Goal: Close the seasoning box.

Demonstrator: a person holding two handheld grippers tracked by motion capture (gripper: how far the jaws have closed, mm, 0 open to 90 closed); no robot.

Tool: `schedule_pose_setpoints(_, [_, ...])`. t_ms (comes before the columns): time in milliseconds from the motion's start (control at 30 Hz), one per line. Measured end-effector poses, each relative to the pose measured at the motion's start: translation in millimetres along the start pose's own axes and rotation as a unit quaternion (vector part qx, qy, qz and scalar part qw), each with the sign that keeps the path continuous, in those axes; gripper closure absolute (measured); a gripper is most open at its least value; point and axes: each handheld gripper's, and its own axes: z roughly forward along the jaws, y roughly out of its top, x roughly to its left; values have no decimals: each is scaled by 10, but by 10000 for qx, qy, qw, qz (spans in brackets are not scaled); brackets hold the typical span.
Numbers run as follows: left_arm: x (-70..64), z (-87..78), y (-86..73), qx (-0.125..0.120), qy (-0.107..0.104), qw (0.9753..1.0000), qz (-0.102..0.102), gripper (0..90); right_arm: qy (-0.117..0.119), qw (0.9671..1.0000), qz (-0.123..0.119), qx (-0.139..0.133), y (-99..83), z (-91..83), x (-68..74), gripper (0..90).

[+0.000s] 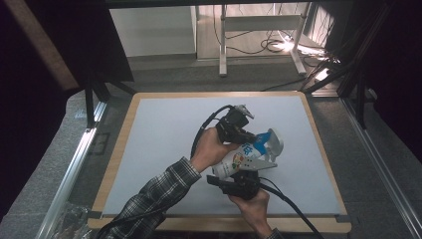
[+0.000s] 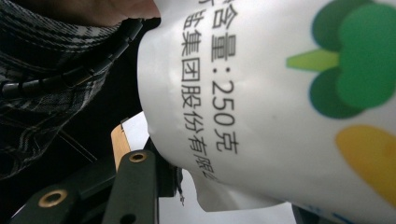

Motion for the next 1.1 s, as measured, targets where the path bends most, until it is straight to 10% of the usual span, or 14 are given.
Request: schedule_pose_setpoints(1100, [-7, -5, 43, 84, -19, 10000, 20, 880, 63, 10000, -40, 20, 25, -5, 8, 573])
